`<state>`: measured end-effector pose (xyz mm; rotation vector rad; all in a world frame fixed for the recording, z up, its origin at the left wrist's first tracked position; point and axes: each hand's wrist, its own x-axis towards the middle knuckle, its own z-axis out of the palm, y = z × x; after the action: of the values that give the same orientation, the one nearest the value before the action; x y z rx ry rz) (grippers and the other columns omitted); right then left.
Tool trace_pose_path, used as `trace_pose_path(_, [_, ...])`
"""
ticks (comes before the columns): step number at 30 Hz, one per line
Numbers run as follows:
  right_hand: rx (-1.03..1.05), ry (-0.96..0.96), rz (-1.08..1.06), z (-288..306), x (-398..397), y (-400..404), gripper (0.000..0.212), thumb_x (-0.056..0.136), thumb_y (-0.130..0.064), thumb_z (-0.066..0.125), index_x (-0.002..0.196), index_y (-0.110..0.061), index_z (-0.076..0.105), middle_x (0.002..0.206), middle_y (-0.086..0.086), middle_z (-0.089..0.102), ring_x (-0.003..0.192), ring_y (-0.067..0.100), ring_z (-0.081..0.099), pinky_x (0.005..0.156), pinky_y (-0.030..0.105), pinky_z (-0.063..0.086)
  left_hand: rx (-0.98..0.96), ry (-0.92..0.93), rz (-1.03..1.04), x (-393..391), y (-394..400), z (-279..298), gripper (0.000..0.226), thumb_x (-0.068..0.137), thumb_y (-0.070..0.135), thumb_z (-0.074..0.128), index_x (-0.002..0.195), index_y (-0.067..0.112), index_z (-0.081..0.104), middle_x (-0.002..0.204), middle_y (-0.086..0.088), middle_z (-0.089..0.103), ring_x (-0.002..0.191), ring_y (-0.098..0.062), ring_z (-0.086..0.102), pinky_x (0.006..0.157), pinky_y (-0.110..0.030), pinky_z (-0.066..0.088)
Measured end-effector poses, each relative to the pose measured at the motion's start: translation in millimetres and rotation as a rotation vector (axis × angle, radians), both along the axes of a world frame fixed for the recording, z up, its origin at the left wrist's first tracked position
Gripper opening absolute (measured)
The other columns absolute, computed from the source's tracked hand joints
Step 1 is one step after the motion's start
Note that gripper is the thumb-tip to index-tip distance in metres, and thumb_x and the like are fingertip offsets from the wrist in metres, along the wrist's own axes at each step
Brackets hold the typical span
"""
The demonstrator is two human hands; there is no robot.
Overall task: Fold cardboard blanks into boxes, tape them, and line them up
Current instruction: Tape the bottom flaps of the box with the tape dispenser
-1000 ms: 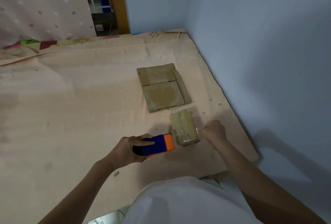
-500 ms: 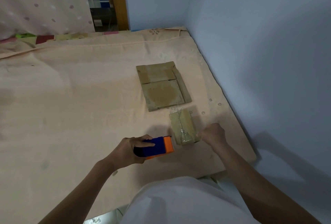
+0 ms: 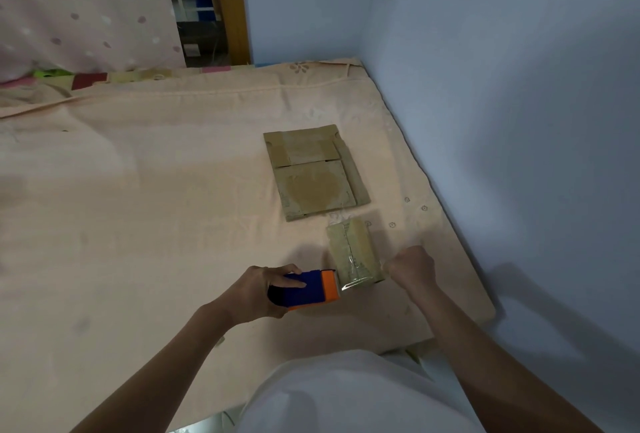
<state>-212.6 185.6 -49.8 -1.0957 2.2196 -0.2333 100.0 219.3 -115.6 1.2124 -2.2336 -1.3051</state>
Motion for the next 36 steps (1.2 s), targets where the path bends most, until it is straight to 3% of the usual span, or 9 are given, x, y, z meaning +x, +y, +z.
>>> trace_pose_path(5, [-0.003, -0.016, -0.042, 3, -4, -1, 0.017, 0.073, -0.008, 0.067, 0.06, -0.007, 0.055, 0.067, 0.009, 0.06, 0.069, 0.029, 0.06, 0.055, 0.025, 0.038, -0.008, -0.027, -0.015, -12, -3, -1, 0.059, 0.073, 0.012, 0.083, 0.125, 0.033, 0.068, 0.13, 0.026, 0.056, 0.109, 0.005, 0.059, 0.09, -0.011, 0.048])
trace_pose_path(11, [0.031, -0.028, -0.029, -24, -20, -5, 0.026, 0.061, -0.029, 0.082, 0.07, -0.006, 0.072, 0.072, 0.011, 0.073, 0.072, 0.029, 0.073, 0.068, 0.037, 0.062, -0.033, -0.077, -0.027, -18, -4, -1, 0.056, 0.073, 0.013, 0.083, 0.123, 0.033, 0.069, 0.129, 0.029, 0.055, 0.098, 0.013, 0.057, 0.084, -0.004, 0.043])
trace_pose_path(15, [0.05, -0.022, -0.012, -9, -10, -5, 0.016, 0.067, -0.017, 0.076, 0.072, -0.002, 0.072, 0.07, 0.012, 0.072, 0.074, 0.029, 0.072, 0.068, 0.034, 0.06, -0.033, -0.108, -0.03, -21, -4, -1, 0.055, 0.073, 0.013, 0.083, 0.123, 0.032, 0.069, 0.131, 0.027, 0.054, 0.098, 0.008, 0.059, 0.085, -0.004, 0.043])
trace_pose_path(19, [0.089, -0.004, 0.04, -5, -6, -8, 0.022, 0.074, -0.012, 0.07, 0.09, 0.002, 0.07, 0.089, 0.016, 0.072, 0.091, 0.033, 0.07, 0.068, 0.03, 0.052, -0.024, -0.111, -0.032, -23, -4, 1, 0.055, 0.073, 0.011, 0.083, 0.123, 0.029, 0.07, 0.132, 0.026, 0.055, 0.097, 0.011, 0.057, 0.085, -0.004, 0.042])
trace_pose_path(23, [0.077, 0.092, 0.084, -10, -2, -8, 0.023, 0.087, -0.011, 0.064, 0.105, 0.002, 0.063, 0.107, 0.019, 0.068, 0.105, 0.038, 0.064, 0.076, 0.032, 0.049, -0.032, -0.122, -0.047, -26, -6, 5, 0.054, 0.074, 0.012, 0.082, 0.123, 0.028, 0.069, 0.133, 0.024, 0.055, 0.1, 0.003, 0.06, 0.085, -0.006, 0.045])
trace_pose_path(28, [-0.017, 0.201, 0.118, -10, 5, -3, 0.008, 0.085, -0.006, 0.061, 0.091, -0.003, 0.066, 0.095, 0.017, 0.07, 0.096, 0.036, 0.068, 0.072, 0.032, 0.05, -0.039, -0.154, -0.056, -26, -6, 6, 0.051, 0.074, 0.013, 0.082, 0.122, 0.027, 0.069, 0.133, 0.023, 0.054, 0.098, 0.002, 0.06, 0.083, -0.004, 0.044])
trace_pose_path(32, [-0.084, 0.198, 0.141, -12, 20, 2, 0.016, 0.086, 0.001, 0.053, 0.084, -0.005, 0.069, 0.086, 0.017, 0.069, 0.093, 0.039, 0.066, 0.067, 0.032, 0.043, -0.066, -0.187, -0.058, -30, -7, 10, 0.047, 0.074, 0.012, 0.079, 0.118, 0.025, 0.07, 0.129, 0.025, 0.056, 0.089, 0.002, 0.058, 0.076, -0.005, 0.043])
trace_pose_path(34, [-0.06, 0.195, 0.209, -11, 31, 5, 0.019, 0.085, 0.002, 0.052, 0.073, -0.01, 0.06, 0.071, 0.009, 0.058, 0.083, 0.036, 0.064, 0.062, 0.029, 0.038, -0.07, -0.25, -0.067, -32, -7, 7, 0.046, 0.075, 0.013, 0.076, 0.118, 0.025, 0.071, 0.128, 0.024, 0.059, 0.085, -0.001, 0.053, 0.073, -0.012, 0.042])
trace_pose_path(36, [0.004, 0.205, 0.294, -8, 42, 7, 0.017, 0.088, 0.002, 0.052, 0.079, -0.012, 0.056, 0.075, 0.007, 0.056, 0.083, 0.031, 0.063, 0.063, 0.028, 0.039, -0.053, -0.322, -0.046, -35, -2, -1, 0.046, 0.079, 0.015, 0.073, 0.124, 0.026, 0.069, 0.127, 0.021, 0.062, 0.092, -0.01, 0.049, 0.076, -0.021, 0.043])
